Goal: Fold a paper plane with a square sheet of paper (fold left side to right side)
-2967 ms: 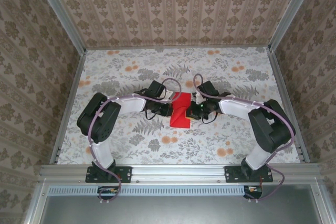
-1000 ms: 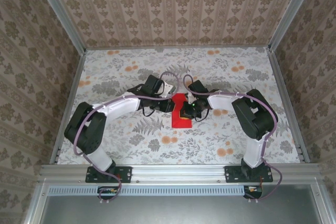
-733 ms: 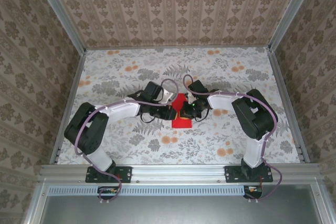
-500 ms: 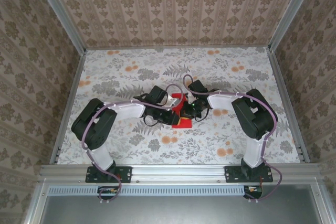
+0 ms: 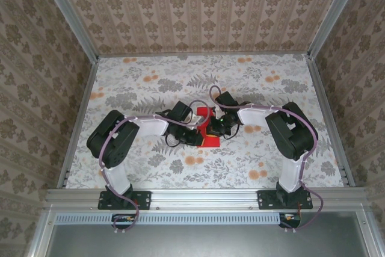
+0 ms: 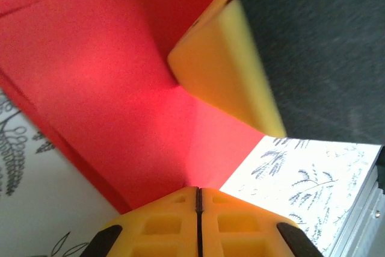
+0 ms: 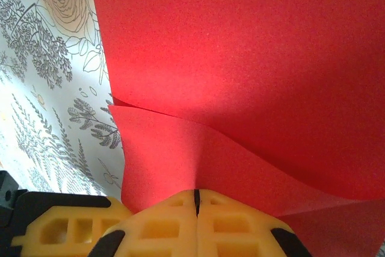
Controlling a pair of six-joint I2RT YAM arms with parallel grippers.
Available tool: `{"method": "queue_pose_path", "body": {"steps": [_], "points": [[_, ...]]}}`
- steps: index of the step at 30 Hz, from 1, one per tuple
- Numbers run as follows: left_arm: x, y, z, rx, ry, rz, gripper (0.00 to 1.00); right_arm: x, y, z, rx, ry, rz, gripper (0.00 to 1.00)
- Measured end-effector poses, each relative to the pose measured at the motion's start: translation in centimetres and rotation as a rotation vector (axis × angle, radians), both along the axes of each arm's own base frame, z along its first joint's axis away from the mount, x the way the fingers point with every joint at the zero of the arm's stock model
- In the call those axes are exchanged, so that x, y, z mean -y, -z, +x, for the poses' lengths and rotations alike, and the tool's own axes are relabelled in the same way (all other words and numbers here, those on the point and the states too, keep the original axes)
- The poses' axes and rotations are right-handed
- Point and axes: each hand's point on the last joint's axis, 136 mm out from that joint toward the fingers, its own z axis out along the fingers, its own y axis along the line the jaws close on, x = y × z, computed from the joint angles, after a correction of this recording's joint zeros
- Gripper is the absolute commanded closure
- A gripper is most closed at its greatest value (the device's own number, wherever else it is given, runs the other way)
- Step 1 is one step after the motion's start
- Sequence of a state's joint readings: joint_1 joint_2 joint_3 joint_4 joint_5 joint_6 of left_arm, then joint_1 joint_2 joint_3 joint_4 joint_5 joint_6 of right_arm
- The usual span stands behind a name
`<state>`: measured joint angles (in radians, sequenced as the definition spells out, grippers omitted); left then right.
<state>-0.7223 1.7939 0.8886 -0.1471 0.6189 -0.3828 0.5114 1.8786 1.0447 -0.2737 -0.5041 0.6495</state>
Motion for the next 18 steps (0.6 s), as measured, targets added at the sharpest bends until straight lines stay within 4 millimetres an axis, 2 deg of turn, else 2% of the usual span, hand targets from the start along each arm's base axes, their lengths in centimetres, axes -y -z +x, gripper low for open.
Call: {"method": "queue_pose_path", "body": {"steps": [9, 18], "points": [[-0.2, 0.1, -0.2, 0.013, -0.016, -0.023, 0.96, 0.1, 0.0, -0.2, -0.006, -0.008, -0.009, 0.98], [-1.5, -0.4, -1.5, -0.001, -0.037, -0.018, 0.98, 0.1, 0.0, -0.6, -0.017, -0.021, -0.016, 0.98]]}}
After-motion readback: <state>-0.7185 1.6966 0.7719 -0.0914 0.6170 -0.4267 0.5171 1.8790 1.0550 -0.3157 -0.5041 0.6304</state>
